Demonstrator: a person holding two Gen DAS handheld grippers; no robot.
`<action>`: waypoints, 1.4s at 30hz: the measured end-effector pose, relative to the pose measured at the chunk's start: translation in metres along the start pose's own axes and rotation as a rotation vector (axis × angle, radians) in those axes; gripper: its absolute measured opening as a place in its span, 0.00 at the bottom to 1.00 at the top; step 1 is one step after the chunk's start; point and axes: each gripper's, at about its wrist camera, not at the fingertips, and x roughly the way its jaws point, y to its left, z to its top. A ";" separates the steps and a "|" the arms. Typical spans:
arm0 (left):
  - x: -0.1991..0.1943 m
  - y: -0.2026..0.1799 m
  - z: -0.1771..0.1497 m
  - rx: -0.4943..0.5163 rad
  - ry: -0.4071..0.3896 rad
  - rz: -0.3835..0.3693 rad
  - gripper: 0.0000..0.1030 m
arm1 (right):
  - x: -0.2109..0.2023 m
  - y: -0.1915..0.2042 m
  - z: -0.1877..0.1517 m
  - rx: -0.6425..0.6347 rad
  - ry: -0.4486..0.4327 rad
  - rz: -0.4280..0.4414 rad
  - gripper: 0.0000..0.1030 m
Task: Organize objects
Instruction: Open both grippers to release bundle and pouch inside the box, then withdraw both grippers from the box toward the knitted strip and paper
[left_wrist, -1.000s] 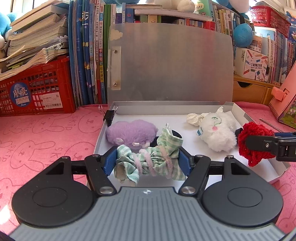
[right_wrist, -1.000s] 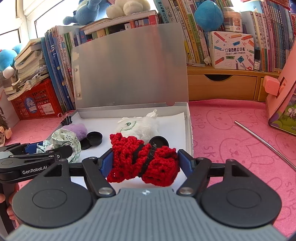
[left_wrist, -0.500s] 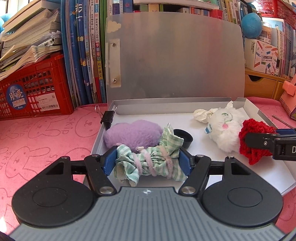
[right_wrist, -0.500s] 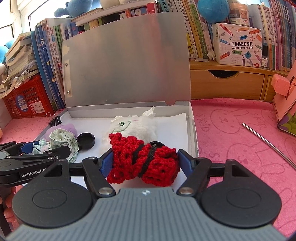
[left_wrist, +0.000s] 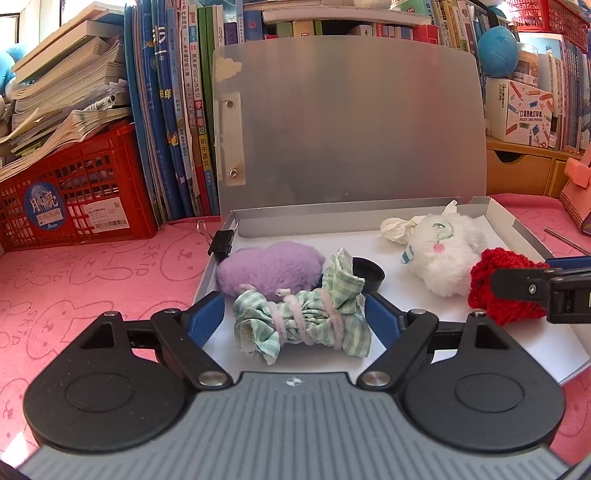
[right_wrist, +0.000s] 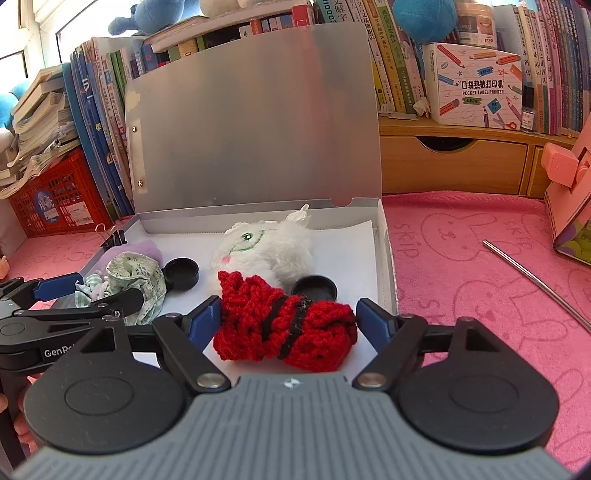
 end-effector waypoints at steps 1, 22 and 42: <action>-0.004 0.001 0.000 -0.005 -0.005 -0.003 0.88 | -0.003 0.000 0.000 0.002 -0.006 0.001 0.86; -0.122 -0.005 -0.033 0.003 -0.082 -0.106 0.90 | -0.116 0.017 -0.033 -0.054 -0.116 0.086 0.92; -0.216 -0.011 -0.130 0.019 -0.072 -0.205 0.91 | -0.199 0.017 -0.118 -0.040 -0.140 0.121 0.94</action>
